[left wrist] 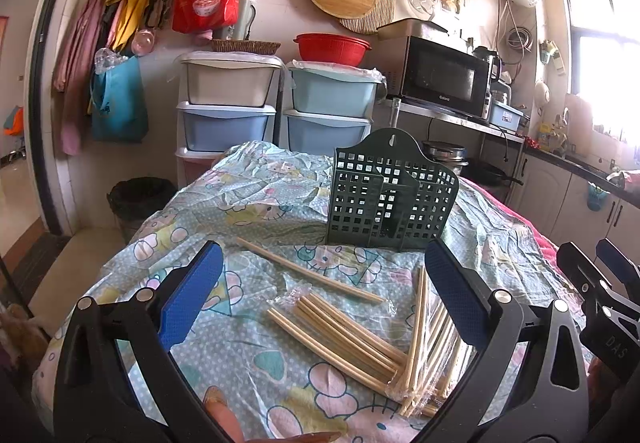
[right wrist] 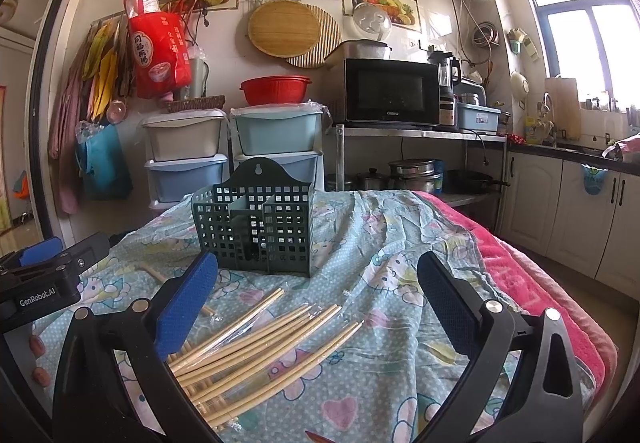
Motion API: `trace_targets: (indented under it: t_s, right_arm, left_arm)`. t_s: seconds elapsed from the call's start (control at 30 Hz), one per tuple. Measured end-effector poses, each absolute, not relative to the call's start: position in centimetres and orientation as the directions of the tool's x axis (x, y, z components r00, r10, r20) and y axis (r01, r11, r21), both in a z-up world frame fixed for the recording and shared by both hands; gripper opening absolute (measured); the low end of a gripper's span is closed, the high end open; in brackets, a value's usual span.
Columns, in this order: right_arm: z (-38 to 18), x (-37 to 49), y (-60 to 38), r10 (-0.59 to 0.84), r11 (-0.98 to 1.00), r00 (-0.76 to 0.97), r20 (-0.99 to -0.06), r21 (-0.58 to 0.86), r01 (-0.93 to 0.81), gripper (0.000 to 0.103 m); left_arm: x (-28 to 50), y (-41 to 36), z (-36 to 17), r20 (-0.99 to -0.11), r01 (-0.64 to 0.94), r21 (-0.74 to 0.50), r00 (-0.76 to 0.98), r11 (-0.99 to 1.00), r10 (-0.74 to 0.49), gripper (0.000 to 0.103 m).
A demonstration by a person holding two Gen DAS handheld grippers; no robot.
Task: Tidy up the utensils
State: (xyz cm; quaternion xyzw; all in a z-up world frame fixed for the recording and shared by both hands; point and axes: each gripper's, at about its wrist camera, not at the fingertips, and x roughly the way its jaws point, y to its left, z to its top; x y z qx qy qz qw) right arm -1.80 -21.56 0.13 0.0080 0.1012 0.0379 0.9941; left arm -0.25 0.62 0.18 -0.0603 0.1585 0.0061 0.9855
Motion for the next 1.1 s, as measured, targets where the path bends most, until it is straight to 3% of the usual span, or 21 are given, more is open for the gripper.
trace_targets:
  t_s: [1.1]
  right_arm:
    - [0.1,-0.4,-20.5,0.130,0.991,0.963,-0.237,0.002,-0.133,0.097]
  left_arm:
    - [0.3,1.7,-0.4,-0.340,-0.070,-0.142,0.940,0.987,0.017,0.094]
